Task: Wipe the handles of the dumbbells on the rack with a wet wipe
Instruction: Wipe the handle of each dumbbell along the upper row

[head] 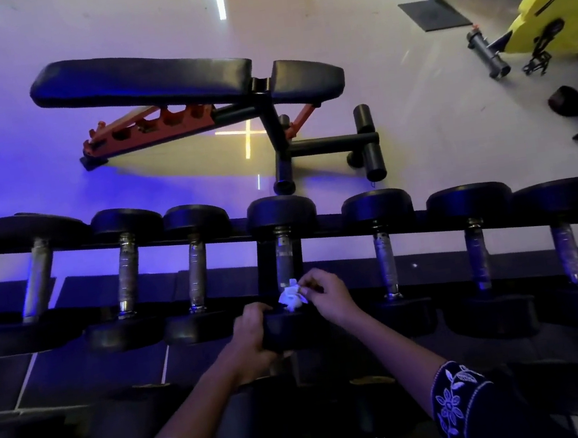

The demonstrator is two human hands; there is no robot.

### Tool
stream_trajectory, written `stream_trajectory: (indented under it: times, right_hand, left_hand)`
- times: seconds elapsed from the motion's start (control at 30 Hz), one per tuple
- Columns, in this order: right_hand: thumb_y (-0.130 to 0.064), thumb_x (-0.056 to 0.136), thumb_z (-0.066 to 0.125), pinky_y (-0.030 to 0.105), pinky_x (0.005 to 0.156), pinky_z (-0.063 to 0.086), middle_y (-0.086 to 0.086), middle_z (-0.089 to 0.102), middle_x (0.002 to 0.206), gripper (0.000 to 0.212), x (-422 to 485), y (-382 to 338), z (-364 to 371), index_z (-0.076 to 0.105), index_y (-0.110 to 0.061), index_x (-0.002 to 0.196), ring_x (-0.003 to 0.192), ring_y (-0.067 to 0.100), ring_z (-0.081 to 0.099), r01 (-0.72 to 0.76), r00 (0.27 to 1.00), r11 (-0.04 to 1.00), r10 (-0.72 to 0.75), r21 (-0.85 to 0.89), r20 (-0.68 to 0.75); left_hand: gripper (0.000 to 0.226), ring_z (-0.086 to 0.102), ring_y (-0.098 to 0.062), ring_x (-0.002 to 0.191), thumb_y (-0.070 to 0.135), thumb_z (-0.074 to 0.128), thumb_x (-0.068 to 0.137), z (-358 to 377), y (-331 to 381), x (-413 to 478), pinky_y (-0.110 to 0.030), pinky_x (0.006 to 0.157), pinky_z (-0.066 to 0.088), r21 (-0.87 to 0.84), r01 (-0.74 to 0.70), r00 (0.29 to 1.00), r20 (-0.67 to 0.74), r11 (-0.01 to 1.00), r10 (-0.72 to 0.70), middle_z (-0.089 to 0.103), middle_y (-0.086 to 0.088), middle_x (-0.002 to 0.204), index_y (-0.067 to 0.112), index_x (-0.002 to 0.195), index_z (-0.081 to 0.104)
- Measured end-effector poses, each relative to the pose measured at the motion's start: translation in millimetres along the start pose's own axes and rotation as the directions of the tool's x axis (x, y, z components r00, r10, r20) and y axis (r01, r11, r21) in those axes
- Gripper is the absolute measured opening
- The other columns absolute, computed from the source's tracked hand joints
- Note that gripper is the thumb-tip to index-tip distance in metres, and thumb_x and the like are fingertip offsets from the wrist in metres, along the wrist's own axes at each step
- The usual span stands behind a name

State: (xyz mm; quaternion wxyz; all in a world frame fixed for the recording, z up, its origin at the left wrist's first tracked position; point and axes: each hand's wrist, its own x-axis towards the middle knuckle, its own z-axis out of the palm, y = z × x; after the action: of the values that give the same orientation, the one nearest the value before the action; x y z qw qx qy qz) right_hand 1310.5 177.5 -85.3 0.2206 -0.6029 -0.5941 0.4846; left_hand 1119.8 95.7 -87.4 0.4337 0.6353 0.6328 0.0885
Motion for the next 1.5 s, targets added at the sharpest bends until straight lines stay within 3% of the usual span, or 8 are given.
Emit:
stream_trajectory:
  times: [0.13,0.23,0.37,0.57,0.77,0.93,1.3,1.5]
  right_hand:
    - [-0.006,0.086,0.062,0.011,0.06,0.039,-0.002,0.063,0.076,0.011,0.5,-5.6,10.2,0.064,-0.017,0.084,0.067,0.002,0.053,-0.032,0.996,0.999,0.034,0.028,-0.088]
    - [-0.009,0.085,0.064,0.008,0.061,0.039,0.0,0.066,0.08,0.006,10.3,-20.5,12.7,0.067,-0.014,0.086,0.072,0.01,0.058,-0.016,0.976,0.998,0.028,0.058,-0.217]
    - [-0.019,0.082,0.071,0.015,0.059,0.036,0.003,0.067,0.073,0.01,21.4,-42.9,14.3,0.07,-0.009,0.08,0.067,0.012,0.057,0.005,0.945,1.0,0.004,0.027,-0.328]
    - [-0.023,0.074,0.078,0.018,0.058,0.041,0.001,0.07,0.068,0.015,-2.4,-34.0,26.0,0.073,-0.01,0.077,0.061,0.01,0.06,0.002,0.95,0.992,-0.043,-0.129,-0.31]
    - [-0.015,0.076,0.076,0.019,0.065,0.042,0.005,0.072,0.075,0.01,30.5,-55.4,16.6,0.075,-0.006,0.08,0.067,0.012,0.061,-0.02,0.918,1.0,0.019,0.002,-0.396]
    - [-0.011,0.077,0.073,0.007,0.054,0.035,0.005,0.071,0.072,0.003,18.5,-49.1,21.9,0.073,-0.009,0.074,0.062,0.007,0.057,-0.001,0.932,0.995,-0.033,-0.095,-0.361]
    - [-0.015,0.076,0.076,0.019,0.059,0.039,0.01,0.071,0.072,0.012,27.1,-52.4,18.8,0.074,-0.003,0.075,0.065,0.014,0.062,-0.094,0.93,0.995,0.093,0.014,-0.356]
    - [-0.017,0.076,0.077,0.011,0.057,0.039,0.005,0.069,0.076,0.016,11.7,-37.2,12.9,0.075,-0.002,0.082,0.072,0.01,0.059,-0.222,0.952,0.974,0.225,0.038,-0.208]
  left_hand:
    - [0.088,0.028,-0.025,0.138,0.024,0.074,0.066,10.7,1.7,-4.6,-0.045,0.107,0.04,0.128,-0.043,0.977,-0.202,0.991,0.068,0.031,-0.007,0.147,0.01,0.142,0.032]
    - [0.108,-0.002,-0.019,0.151,0.034,0.074,0.074,26.6,12.9,-14.1,-0.038,0.122,0.012,0.224,-0.137,0.951,-0.243,0.965,0.191,-0.001,-0.002,0.163,0.016,0.156,0.006]
    - [0.1,-0.031,-0.004,0.142,0.077,0.043,0.081,34.5,26.3,-23.2,-0.023,0.115,-0.011,-0.116,-0.134,0.952,-0.29,0.984,0.096,-0.033,0.013,0.156,0.032,0.15,-0.013]
    - [0.108,-0.018,-0.011,0.147,0.063,0.047,0.079,40.3,49.9,-13.8,-0.023,0.116,-0.006,-0.414,0.083,0.909,-0.341,0.907,-0.239,-0.022,-0.004,0.16,0.012,0.152,-0.015]
    - [0.11,-0.011,-0.016,0.15,0.068,0.044,0.077,36.9,44.6,-12.0,-0.029,0.118,0.001,-0.318,0.109,0.923,-0.32,0.942,-0.215,-0.012,-0.008,0.163,0.009,0.154,-0.008]
    - [0.1,-0.019,-0.018,0.148,0.065,0.039,0.084,35.6,48.7,-10.9,-0.038,0.12,0.007,-0.24,0.172,0.923,-0.3,0.955,-0.241,-0.018,-0.006,0.162,0.011,0.154,-0.007]
    - [0.103,-0.014,-0.019,0.149,0.068,0.039,0.081,31.9,40.6,-7.6,-0.037,0.12,0.003,-0.26,0.184,0.948,-0.208,0.948,-0.241,-0.013,-0.01,0.162,0.01,0.154,-0.005]
    - [0.103,-0.014,-0.019,0.149,0.066,0.04,0.081,28.1,39.2,-6.9,-0.036,0.119,0.003,-0.267,0.185,0.957,-0.168,0.946,-0.235,-0.013,-0.01,0.162,0.009,0.154,-0.004]
